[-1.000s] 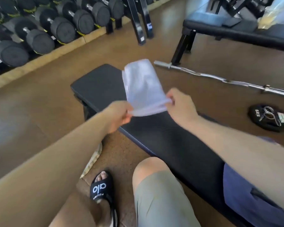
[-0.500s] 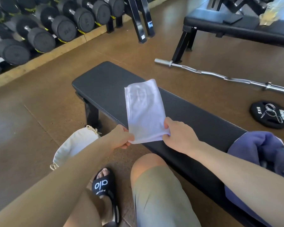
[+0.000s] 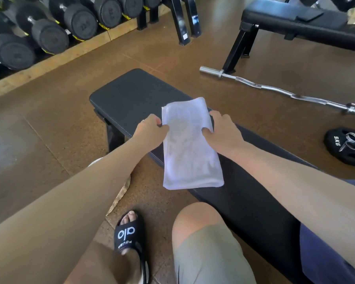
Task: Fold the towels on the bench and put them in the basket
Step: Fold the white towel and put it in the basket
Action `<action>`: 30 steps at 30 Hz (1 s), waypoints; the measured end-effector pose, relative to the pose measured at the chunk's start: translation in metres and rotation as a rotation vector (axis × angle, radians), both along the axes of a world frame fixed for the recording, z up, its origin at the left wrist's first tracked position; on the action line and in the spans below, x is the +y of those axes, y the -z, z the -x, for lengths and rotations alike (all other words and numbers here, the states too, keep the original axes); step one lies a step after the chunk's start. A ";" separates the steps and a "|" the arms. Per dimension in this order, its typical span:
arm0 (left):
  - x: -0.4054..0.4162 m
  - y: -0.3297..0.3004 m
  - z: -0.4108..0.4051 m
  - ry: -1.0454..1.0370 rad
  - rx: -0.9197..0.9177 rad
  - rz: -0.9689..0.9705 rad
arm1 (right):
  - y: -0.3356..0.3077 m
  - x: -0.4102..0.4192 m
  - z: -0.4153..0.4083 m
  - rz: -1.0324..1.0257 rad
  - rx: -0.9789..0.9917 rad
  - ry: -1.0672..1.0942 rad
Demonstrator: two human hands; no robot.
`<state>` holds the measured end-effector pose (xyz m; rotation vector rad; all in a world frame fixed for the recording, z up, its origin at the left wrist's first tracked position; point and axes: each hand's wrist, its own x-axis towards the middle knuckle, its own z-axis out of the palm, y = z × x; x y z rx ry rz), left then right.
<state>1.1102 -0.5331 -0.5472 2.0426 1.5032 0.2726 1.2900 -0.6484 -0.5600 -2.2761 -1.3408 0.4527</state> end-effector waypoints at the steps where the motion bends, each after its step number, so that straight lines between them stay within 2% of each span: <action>1: 0.010 0.003 -0.007 -0.001 0.000 -0.002 | 0.005 0.010 0.001 -0.011 -0.022 0.006; 4: 0.033 0.010 -0.026 -0.007 0.014 0.026 | 0.020 0.033 0.002 -0.046 -0.009 0.052; 10: 0.061 0.019 -0.047 -0.101 0.012 0.109 | 0.027 0.050 -0.011 -0.104 0.320 0.282; 18: 0.069 0.031 -0.033 -0.163 -0.265 0.191 | 0.026 0.049 -0.023 -0.081 0.408 0.328; 23: 0.070 0.032 -0.029 -0.176 -0.224 0.187 | 0.033 0.050 -0.013 -0.101 0.231 0.244; 27: 0.070 0.027 -0.032 -0.173 -0.219 0.163 | 0.034 0.050 -0.010 -0.143 -0.019 0.164; 30: 0.068 0.027 -0.033 -0.154 -0.195 0.130 | 0.034 0.048 -0.009 -0.169 -0.272 0.016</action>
